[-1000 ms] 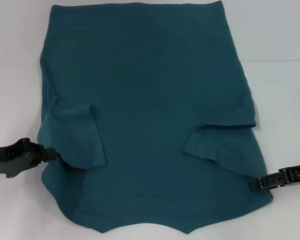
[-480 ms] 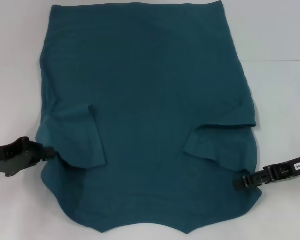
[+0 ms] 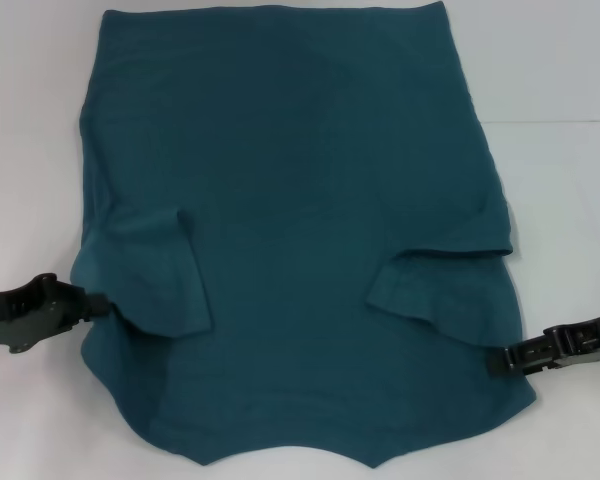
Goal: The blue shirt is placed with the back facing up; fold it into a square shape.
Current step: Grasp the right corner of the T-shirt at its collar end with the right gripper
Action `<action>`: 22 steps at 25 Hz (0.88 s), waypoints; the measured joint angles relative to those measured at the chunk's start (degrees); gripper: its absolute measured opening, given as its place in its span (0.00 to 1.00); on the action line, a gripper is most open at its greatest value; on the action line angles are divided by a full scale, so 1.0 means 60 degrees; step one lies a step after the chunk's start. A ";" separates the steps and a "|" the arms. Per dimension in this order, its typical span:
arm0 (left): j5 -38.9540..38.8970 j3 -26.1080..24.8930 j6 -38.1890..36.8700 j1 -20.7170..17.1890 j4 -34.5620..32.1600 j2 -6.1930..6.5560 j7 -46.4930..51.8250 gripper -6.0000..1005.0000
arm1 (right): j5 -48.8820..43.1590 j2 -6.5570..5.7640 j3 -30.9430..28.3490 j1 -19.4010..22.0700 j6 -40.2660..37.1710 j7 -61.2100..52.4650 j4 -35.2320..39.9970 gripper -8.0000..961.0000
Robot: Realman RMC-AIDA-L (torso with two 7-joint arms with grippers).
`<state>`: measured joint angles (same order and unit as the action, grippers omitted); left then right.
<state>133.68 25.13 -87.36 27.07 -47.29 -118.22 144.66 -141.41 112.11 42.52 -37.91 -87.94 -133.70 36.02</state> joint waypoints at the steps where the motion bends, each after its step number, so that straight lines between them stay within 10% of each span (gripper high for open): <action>1: 0.0000 0.0000 0.0000 0.0000 0.0000 -0.0005 0.0000 0.04 | 0.0000 0.0000 -0.0001 0.0000 0.0004 -0.0009 0.0001 0.76; 22: 0.0001 -0.0014 0.0027 0.0010 0.0000 -0.0014 0.0001 0.04 | 0.0115 0.0185 0.0385 -0.0210 -0.0232 -0.0030 -0.0057 0.76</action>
<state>133.68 25.04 -87.20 27.13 -47.29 -118.30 144.67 -140.72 113.22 44.83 -39.17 -89.33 -133.89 35.68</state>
